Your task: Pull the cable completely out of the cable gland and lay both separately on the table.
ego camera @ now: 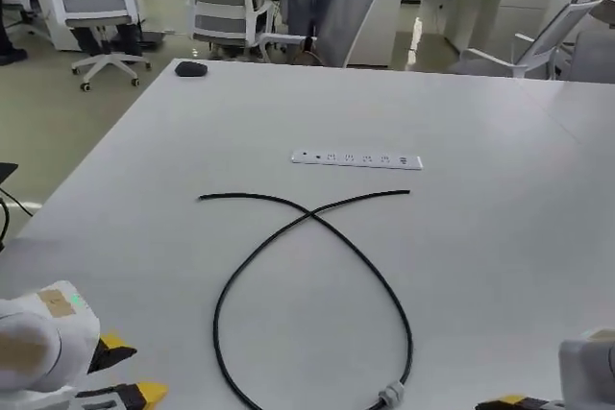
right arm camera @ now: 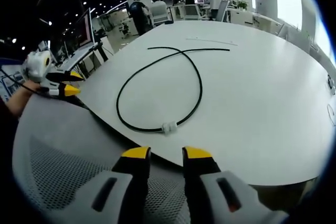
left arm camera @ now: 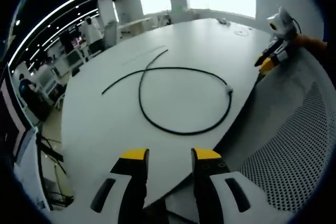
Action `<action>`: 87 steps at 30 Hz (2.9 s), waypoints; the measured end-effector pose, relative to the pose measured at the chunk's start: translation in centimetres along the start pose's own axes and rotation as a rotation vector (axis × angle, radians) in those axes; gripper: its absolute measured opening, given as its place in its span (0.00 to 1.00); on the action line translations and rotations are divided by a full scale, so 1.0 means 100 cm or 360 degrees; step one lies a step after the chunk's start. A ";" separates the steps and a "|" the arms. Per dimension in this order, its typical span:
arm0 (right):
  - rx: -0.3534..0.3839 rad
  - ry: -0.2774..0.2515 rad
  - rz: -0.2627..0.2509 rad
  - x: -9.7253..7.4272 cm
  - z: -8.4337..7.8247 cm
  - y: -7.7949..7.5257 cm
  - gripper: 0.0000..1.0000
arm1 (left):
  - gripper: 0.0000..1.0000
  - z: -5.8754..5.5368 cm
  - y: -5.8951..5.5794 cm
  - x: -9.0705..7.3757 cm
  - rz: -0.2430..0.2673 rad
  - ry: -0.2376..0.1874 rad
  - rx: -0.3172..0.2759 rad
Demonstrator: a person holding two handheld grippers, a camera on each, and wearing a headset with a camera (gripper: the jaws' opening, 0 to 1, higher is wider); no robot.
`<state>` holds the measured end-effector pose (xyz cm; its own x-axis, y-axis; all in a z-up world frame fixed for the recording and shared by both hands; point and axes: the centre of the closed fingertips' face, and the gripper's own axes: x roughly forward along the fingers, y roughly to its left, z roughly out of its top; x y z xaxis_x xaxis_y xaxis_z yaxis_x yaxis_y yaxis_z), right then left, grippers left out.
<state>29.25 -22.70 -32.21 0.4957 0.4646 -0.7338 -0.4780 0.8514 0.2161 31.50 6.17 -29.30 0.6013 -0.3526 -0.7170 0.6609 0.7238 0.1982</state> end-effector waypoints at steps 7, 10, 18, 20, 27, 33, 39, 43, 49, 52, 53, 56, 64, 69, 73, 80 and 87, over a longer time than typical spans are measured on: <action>-0.0008 -0.0010 -0.0001 0.000 0.002 0.000 0.24 | 0.32 0.048 -0.023 0.016 -0.0183 -0.0067 0.0113; 0.0002 -0.0013 -0.0008 0.000 0.002 -0.001 0.24 | 0.31 0.073 -0.045 0.034 -0.0314 -0.0134 0.0149; 0.0005 -0.0009 -0.0023 0.000 0.002 -0.004 0.24 | 0.30 0.104 -0.113 0.082 -0.0629 -0.0174 0.0307; 0.0000 -0.0002 -0.0018 0.000 0.001 -0.003 0.23 | 0.30 0.111 -0.131 0.092 -0.0718 -0.0185 0.0318; -0.0003 -0.0008 -0.0014 0.000 0.001 -0.003 0.22 | 0.27 0.116 -0.158 0.129 -0.0828 -0.0073 0.0407; -0.0008 -0.0012 -0.0038 0.000 0.002 -0.007 0.25 | 0.27 0.098 -0.183 0.156 -0.0971 0.0064 0.0459; -0.0009 -0.0002 -0.0048 -0.001 0.001 -0.007 0.25 | 0.28 0.102 -0.187 0.181 -0.0912 0.0007 0.0333; -0.0014 0.0009 -0.0046 -0.001 0.000 -0.007 0.25 | 0.23 0.094 -0.184 0.190 -0.0821 0.0043 0.0353; -0.0019 0.0015 -0.0054 -0.001 0.000 -0.007 0.24 | 0.23 0.085 -0.179 0.196 -0.0758 0.0095 0.0343; -0.0019 0.0014 -0.0056 -0.001 0.000 -0.007 0.24 | 0.17 0.085 -0.172 0.193 -0.0733 0.0076 0.0385; -0.0020 0.0011 -0.0057 -0.001 0.000 -0.007 0.25 | 0.17 0.085 -0.169 0.192 -0.0732 0.0066 0.0403; -0.0028 0.0003 -0.0056 -0.001 0.001 -0.007 0.25 | 0.17 0.096 -0.163 0.180 -0.0782 0.0031 0.0359; -0.0051 -0.0010 -0.0036 0.000 0.003 -0.006 0.27 | 0.17 0.120 -0.137 0.136 -0.0840 -0.0064 0.0356; -0.0176 0.0013 0.0149 0.001 0.002 0.013 0.32 | 0.17 0.115 -0.124 0.103 -0.0864 -0.0071 0.0483; -0.0399 0.0047 0.0364 -0.002 0.005 0.037 0.29 | 0.17 0.112 -0.115 0.077 -0.0860 -0.0074 0.0543; -0.0823 0.0013 0.0629 -0.009 0.044 0.066 0.28 | 0.17 0.111 -0.110 0.037 -0.0911 -0.0126 0.0618; -0.1147 0.0000 0.0850 -0.002 0.085 0.106 0.26 | 0.17 0.113 -0.117 0.012 -0.0931 -0.0135 0.0713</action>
<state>30.21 -11.70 -24.32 0.0770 0.7548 -0.6514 -0.9842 0.1621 0.0716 29.54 -9.42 -24.98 0.1154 -0.6643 -0.7385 0.9929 0.0987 0.0663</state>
